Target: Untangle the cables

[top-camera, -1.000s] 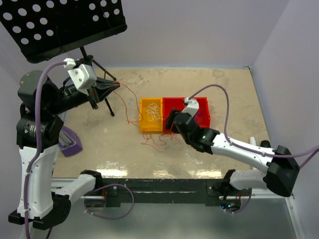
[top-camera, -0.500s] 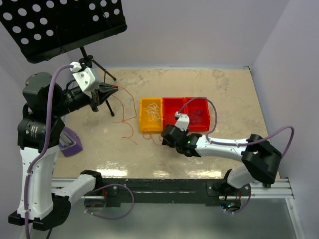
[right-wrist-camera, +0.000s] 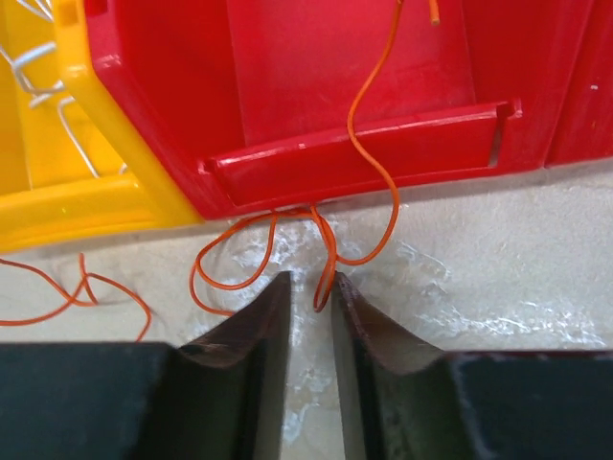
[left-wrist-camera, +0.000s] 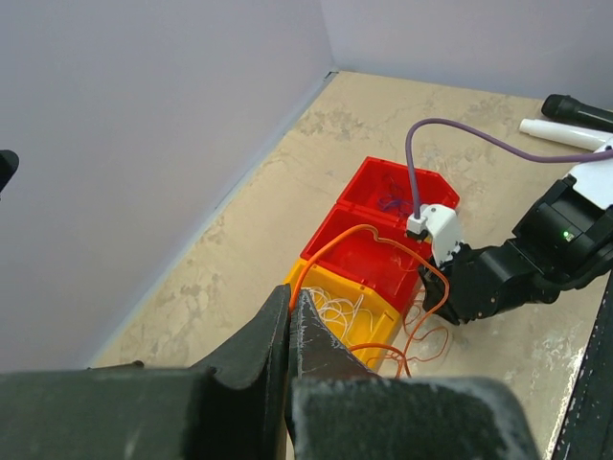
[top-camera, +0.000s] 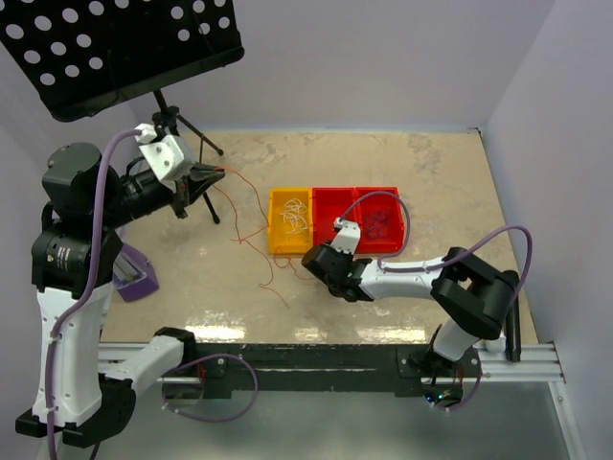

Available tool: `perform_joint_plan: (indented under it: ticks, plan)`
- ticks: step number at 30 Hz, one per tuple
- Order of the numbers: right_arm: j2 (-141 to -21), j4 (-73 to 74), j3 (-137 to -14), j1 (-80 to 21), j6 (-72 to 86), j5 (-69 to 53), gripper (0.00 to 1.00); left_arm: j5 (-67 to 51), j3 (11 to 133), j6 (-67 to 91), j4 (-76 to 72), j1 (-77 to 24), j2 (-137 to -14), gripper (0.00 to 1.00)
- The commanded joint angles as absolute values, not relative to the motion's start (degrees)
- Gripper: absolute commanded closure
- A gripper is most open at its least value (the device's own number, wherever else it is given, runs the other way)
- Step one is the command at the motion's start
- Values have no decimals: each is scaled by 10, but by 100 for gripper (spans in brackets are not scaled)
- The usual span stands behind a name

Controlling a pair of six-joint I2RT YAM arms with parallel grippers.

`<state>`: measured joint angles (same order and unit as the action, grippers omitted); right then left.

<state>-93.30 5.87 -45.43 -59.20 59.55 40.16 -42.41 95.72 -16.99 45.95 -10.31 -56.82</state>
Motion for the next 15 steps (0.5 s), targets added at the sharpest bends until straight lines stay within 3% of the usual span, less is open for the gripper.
perform_joint_plan:
  ticks: [1, 4, 15]
  plan:
    - [-937, 4, -465, -591, 610, 449, 79, -413, 954, -177, 462, -105, -557, 100]
    - [-925, 6, -459, -592, 611, 462, 100, -407, 949, -179, 464, -105, -556, 100]
    - [-681, 129, -548, -634, 524, 523, 100, -410, 926, -185, 461, -105, -557, 100]
